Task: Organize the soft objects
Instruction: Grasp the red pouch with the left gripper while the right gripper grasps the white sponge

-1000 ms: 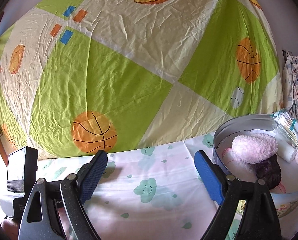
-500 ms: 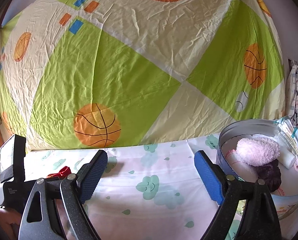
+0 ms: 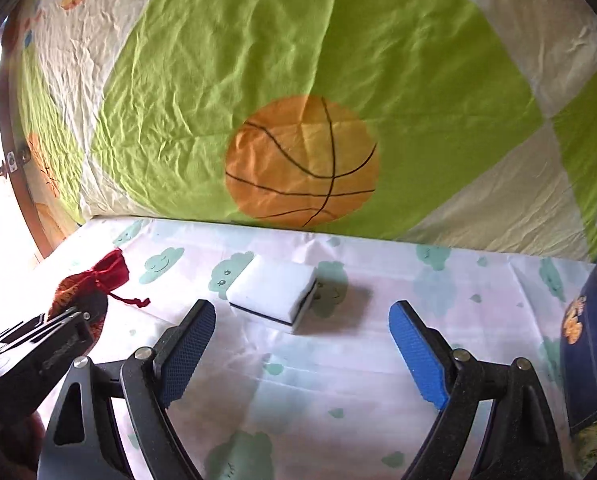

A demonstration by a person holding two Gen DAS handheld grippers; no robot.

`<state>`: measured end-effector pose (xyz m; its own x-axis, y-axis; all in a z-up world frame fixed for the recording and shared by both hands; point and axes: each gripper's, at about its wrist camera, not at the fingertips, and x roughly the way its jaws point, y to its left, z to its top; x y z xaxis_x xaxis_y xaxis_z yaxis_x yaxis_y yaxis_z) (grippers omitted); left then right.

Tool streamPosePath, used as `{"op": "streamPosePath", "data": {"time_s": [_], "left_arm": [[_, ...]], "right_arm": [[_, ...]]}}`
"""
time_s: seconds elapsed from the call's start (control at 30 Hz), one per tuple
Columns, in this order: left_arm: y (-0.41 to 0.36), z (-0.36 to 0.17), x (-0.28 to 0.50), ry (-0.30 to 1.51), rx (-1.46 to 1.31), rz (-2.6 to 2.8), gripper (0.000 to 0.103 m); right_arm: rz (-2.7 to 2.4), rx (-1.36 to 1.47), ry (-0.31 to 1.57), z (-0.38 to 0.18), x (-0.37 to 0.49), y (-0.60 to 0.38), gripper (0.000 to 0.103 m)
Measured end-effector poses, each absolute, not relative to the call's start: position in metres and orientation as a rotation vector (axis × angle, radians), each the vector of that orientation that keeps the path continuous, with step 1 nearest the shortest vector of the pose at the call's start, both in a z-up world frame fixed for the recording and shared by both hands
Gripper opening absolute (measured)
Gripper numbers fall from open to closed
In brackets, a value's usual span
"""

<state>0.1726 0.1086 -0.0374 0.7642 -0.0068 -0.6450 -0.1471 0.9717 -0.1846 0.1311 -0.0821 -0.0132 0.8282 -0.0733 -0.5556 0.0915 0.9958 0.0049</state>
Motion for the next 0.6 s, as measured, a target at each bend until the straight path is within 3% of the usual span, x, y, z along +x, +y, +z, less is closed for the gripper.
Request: {"op": "streamPosePath", "data": {"time_s": [0.4,0.47,0.5,0.53,0.6], "left_arm": [[0.128,-0.050,0.182,0.733,-0.218,0.200,0.023],[0.128,-0.051,0.183,0.736,-0.210,0.207,0.023],[0.128,-0.051,0.183,0.738,-0.209,0.208,0.023],[0.128,-0.051,0.183,0.738,-0.211,0.208,0.023],[0.128,-0.051,0.182,0.736,-0.212,0.204,0.023]], "right_arm": [[-0.156,0.167,0.831,-0.048,0.224,-0.078,0.089],[-0.175,0.137,0.882,-0.056,0.233,-0.074,0.082],[-0.190,0.117,0.887,-0.057,0.234,-0.072,0.067],[-0.203,0.102,0.885,-0.056,0.233,-0.070,0.061],[-0.212,0.084,0.885,-0.055,0.232,-0.067,0.059]]}}
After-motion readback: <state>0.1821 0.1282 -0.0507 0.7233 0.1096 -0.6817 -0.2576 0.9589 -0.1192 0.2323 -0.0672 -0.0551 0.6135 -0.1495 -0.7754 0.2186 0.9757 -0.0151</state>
